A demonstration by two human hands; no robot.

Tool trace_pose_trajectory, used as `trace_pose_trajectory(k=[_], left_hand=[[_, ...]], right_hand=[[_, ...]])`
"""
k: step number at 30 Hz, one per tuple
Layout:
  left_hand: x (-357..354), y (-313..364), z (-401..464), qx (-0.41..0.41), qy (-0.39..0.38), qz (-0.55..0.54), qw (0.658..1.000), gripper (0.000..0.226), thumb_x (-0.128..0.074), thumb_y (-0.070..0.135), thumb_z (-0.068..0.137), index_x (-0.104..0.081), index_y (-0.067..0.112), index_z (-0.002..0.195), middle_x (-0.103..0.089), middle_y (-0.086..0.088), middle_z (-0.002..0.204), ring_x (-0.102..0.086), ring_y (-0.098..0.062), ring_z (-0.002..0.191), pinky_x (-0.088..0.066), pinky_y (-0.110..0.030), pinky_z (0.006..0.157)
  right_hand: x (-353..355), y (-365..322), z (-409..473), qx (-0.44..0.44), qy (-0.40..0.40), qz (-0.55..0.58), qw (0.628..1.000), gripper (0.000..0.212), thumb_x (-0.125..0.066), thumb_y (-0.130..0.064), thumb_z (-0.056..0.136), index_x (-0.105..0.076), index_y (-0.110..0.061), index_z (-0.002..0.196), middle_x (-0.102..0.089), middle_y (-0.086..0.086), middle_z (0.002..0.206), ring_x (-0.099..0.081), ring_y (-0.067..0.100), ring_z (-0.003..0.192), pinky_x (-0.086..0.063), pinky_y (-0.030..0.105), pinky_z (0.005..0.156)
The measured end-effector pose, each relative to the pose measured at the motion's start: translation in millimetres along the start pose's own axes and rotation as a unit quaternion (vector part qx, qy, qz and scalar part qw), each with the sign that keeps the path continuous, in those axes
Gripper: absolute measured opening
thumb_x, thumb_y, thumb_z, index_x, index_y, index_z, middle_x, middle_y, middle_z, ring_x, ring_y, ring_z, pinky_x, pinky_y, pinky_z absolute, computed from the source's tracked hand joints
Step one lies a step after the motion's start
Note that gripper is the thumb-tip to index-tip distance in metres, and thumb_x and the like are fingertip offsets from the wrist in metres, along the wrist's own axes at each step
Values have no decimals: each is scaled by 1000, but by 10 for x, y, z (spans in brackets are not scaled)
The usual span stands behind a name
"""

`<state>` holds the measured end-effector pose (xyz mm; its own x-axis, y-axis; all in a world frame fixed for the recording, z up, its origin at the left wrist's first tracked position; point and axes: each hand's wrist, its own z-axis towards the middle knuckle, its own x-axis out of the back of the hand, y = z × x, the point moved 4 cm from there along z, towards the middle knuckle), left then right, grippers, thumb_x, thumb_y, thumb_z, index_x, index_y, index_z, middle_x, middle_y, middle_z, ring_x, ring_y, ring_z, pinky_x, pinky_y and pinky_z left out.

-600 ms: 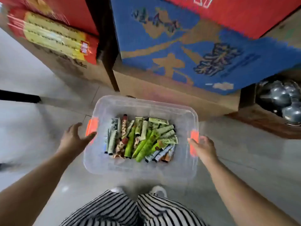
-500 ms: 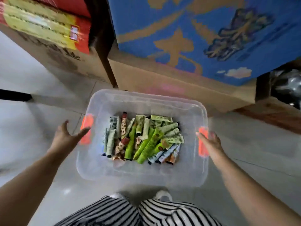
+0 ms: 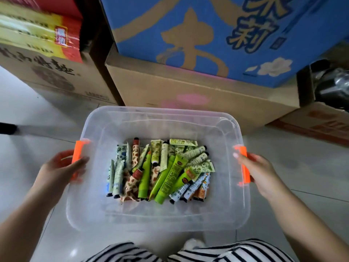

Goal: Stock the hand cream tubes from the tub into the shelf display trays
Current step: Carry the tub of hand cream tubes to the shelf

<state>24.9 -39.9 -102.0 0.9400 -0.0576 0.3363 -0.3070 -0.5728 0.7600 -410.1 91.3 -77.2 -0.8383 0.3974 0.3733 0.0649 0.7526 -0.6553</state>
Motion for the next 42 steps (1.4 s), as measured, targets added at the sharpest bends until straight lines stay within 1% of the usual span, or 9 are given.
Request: trace_pose_trajectory(k=[6,16,20,23,30,33,35,37,42], left_hand=[[-191,105,78,20,17,46,999,18,-63,23,86,-56,10,95,-39,-9,61,-34,-22,51,-32,-28,51],[-253,613,-148,40,76,161,983,28,-54,26,88,-44,15,64,-41,-10,58,-42,-28,56,-44,-37,60],[-143,1154,-615,63,61,173,981,20,-53,33,88,-54,12,87,-49,-6,69,-51,-30,71,-51,-45,71],[17,1546,-1069,79,56,188,977,40,-50,42,89,-54,7,108,-53,-11,81,-53,-31,76,-51,-47,76],[435,2658,-2359,51,26,242,969,53,-39,56,89,-46,11,115,-54,-20,99,-56,-41,91,-50,-50,81],[597,3058,-2784,20,-1,270,963,58,-34,59,86,-51,9,111,-59,-26,101,-56,-42,90,-47,-41,75],[637,3329,-3081,-4,-22,286,958,58,-32,58,87,-53,9,111,-59,-25,99,-55,-40,87,-42,-38,71],[634,3518,-3283,-44,-44,304,951,59,-30,59,86,-55,9,106,-60,-25,95,-55,-38,81,-43,-39,68],[484,3914,-3773,-109,-99,324,935,57,-34,55,86,-57,6,104,-58,-23,89,-55,-35,79,-41,-38,69]], right_hand=[[-82,82,112,-69,-5,29,997,25,-63,-37,83,-48,-20,72,-38,1,64,-40,18,51,-42,28,50],[4,-133,-5,-58,89,17,994,10,-60,-30,85,-56,-28,94,-33,1,59,-33,18,50,-37,25,52],[323,-543,-493,-59,110,0,992,17,-58,-31,86,-59,-30,103,-40,-1,62,-40,15,55,-37,25,49],[672,-847,-987,-47,103,-12,994,17,-56,-30,89,-58,-33,105,-38,0,61,-39,14,54,-42,26,51],[1689,-1620,-2468,-32,136,-42,989,23,-55,-29,90,-63,-16,108,-41,0,58,-44,12,55,-46,33,49],[2099,-1820,-3085,-25,158,-38,986,38,-55,-29,90,-61,5,106,-51,21,64,-45,20,59,-45,36,56],[2340,-1912,-3499,-18,177,-22,984,58,-57,-44,84,-60,11,101,-54,32,71,-46,22,63,-38,33,59],[2507,-1928,-3834,-24,184,-1,983,76,-51,-62,68,-61,9,95,-48,14,53,-44,23,54,-37,33,60],[2854,-1616,-4474,-51,250,78,964,54,-61,-44,82,-59,9,82,-48,18,56,-43,20,60,-32,31,59]])
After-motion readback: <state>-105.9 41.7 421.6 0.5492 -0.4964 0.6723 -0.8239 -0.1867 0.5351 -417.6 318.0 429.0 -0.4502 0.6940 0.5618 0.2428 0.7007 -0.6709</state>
